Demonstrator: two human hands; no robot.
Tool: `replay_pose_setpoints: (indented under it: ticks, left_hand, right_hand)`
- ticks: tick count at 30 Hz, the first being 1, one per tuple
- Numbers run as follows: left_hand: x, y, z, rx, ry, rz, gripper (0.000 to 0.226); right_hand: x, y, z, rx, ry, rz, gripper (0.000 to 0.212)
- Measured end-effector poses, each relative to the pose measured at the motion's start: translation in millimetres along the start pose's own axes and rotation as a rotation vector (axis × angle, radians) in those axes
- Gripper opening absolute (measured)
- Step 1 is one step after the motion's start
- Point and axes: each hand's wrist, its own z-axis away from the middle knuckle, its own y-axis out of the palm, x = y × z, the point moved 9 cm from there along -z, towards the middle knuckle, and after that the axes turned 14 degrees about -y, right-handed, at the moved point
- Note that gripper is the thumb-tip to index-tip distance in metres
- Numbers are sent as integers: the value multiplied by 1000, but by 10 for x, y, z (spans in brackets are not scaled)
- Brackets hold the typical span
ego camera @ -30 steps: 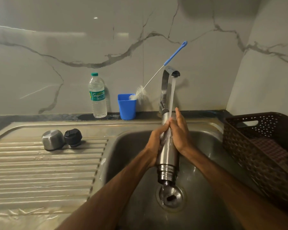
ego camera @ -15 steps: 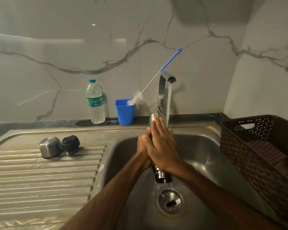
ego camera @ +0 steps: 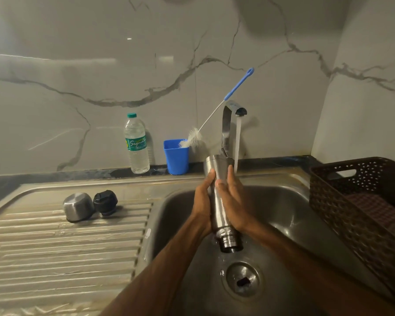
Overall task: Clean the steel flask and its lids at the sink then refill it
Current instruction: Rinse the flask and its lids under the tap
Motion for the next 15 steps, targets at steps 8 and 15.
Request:
replay_pose_setpoints:
  ticks: [8, 15]
  left_hand:
    - [2, -25, 32, -136, 80, -136, 36]
    - [134, 86, 22, -88, -31, -277, 48]
  right_hand:
    - [248, 41, 247, 217, -262, 408, 58]
    - [-35, -351, -182, -3, -233, 98, 61]
